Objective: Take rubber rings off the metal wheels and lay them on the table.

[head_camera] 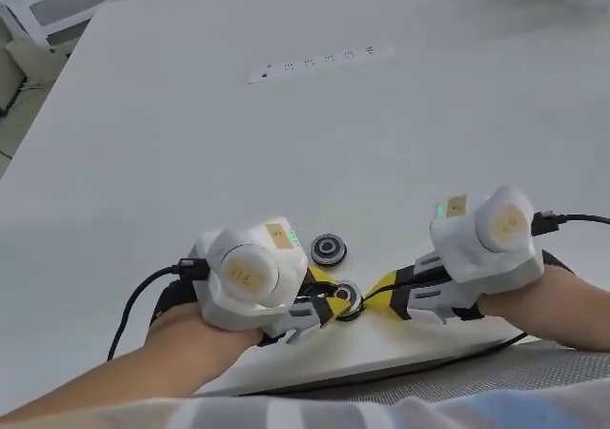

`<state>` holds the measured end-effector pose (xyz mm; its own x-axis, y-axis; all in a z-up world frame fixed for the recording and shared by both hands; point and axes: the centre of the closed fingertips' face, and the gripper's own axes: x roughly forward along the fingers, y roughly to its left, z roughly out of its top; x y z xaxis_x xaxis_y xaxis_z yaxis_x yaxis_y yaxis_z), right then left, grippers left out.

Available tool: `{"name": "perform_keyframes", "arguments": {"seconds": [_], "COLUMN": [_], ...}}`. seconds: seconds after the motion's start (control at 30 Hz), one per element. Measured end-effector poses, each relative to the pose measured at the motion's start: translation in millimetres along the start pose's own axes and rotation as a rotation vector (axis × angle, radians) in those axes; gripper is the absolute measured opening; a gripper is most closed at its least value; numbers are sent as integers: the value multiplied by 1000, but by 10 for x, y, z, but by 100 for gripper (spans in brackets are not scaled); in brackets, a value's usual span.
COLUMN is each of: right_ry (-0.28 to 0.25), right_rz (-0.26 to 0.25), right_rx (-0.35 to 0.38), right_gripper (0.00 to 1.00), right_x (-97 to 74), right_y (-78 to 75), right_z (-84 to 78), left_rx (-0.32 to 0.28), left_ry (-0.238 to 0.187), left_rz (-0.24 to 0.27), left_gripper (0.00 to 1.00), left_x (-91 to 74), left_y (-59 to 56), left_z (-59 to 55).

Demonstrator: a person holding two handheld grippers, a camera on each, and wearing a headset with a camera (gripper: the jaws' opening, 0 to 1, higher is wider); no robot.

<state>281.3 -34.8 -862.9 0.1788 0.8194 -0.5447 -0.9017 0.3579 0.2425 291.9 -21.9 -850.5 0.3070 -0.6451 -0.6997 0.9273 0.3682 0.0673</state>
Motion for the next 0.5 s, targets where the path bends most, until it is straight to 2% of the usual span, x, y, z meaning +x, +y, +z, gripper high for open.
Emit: {"name": "perform_keyframes", "arguments": {"seconds": [0.07,0.13,0.3,0.43,0.5], "right_ry": [-26,-49,-53,-101,-94], "right_rz": [10,6,9,24,24], "right_rx": [83,126,155,233,235], "right_gripper": [0,0,0,0,0], "right_x": [-12,-28,-27,-39,-30], "right_y": [-17,-54,-77,-89,-86], "right_z": [20,28,29,109,104], "left_rx": [0,0,2,2,3], "left_ry": [0,0,1,1,3], "left_rz": [0,-1,0,2,4], "left_gripper": [13,13,13,12,12], "left_x": [0,0,1,3,4], "left_y": [0,1,2,1,0], "left_z": [0,-2,-4,-4,-3]}}
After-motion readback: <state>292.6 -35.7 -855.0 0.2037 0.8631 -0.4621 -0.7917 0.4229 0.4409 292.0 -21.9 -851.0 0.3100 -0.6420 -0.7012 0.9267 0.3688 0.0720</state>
